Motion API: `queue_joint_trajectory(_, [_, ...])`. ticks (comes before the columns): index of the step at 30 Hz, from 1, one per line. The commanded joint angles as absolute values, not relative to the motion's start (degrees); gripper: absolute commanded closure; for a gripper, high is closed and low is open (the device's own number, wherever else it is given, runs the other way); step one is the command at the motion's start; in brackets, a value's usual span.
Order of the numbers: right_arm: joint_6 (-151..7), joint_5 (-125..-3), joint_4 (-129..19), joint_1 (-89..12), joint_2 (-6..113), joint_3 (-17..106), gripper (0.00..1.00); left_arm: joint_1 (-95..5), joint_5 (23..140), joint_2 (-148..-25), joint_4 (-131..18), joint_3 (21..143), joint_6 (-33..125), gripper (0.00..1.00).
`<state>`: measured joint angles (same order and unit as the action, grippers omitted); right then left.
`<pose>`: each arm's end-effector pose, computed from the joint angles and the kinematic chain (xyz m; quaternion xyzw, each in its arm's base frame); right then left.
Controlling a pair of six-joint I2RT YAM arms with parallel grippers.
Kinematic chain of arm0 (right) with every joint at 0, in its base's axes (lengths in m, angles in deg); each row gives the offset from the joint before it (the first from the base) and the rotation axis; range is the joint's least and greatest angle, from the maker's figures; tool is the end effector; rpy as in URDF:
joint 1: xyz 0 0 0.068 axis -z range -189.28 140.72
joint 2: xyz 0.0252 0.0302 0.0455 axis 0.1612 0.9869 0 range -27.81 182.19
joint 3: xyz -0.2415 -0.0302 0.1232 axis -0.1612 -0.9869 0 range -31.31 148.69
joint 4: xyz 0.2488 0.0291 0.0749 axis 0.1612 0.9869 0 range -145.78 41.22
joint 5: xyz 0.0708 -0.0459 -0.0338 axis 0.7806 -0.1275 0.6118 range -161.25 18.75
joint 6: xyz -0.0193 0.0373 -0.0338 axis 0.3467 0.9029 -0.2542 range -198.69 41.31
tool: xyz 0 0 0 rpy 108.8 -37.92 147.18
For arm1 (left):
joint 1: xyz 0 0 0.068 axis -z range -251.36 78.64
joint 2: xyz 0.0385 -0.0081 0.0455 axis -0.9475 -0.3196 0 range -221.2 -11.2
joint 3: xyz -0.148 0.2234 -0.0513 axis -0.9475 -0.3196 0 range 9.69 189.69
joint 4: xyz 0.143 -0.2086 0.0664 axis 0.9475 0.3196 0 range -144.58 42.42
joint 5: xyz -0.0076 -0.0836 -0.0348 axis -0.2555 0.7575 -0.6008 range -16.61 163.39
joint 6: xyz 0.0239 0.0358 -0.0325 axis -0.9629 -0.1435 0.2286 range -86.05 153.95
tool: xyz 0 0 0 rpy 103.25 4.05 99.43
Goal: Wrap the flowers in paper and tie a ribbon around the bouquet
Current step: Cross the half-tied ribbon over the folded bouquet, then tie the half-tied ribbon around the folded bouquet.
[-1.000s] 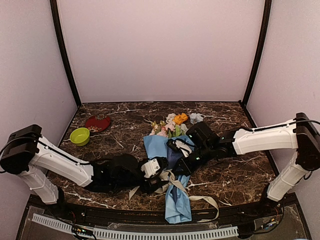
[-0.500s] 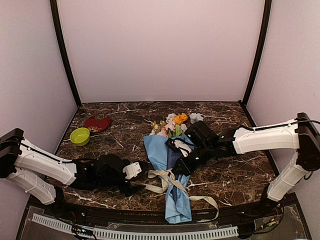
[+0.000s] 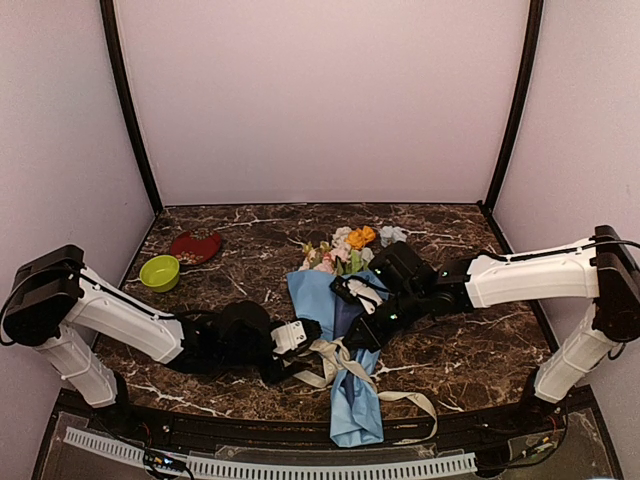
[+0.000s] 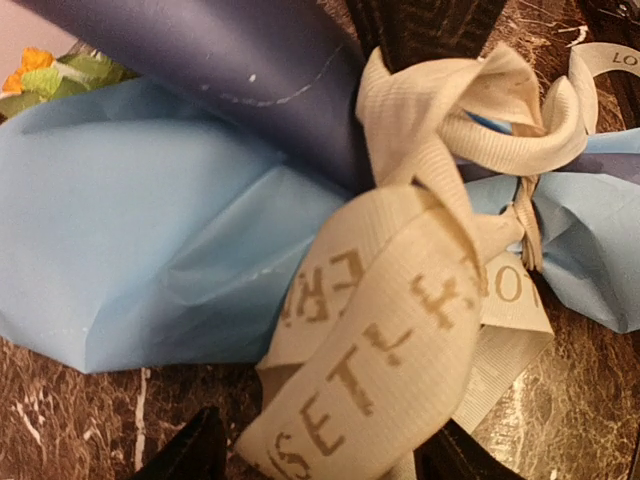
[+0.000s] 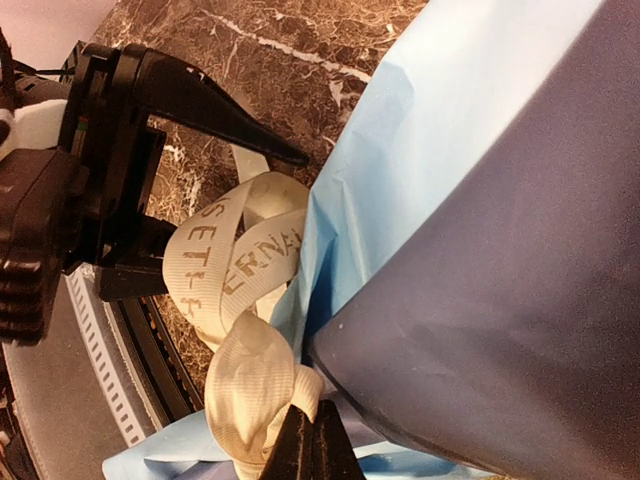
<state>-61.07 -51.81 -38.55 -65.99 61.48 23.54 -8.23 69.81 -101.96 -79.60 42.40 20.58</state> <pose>0.1653 0.2736 0.2040 -0.3637 0.8588 0.3226 0.1615 0.1356 -0.2628 0.1416 0.5322 0.6992 -0.1757 0.4439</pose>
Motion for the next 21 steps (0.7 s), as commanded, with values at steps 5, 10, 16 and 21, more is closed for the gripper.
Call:
queue_joint_trajectory(5, [-61.71,-52.40,-38.70,-66.39,60.50,25.03,1.00,-8.26,71.21,-102.60,-80.67,43.79,20.34,0.65])
queue_joint_trajectory(10, [-60.68,-56.95,-37.59,-66.32,58.67,24.50,1.00,-8.28,70.74,-100.93,-78.33,42.69,21.96,1.00])
queue_joint_trajectory(16, [-57.70,-61.07,-36.79,-66.32,55.52,22.19,1.00,-8.30,71.34,-97.24,-75.20,40.41,26.26,1.00])
queue_joint_trajectory(21, [-54.04,-64.82,-34.66,-65.79,52.73,19.28,1.00,-8.25,71.30,-93.09,-72.32,38.01,29.96,1.00])
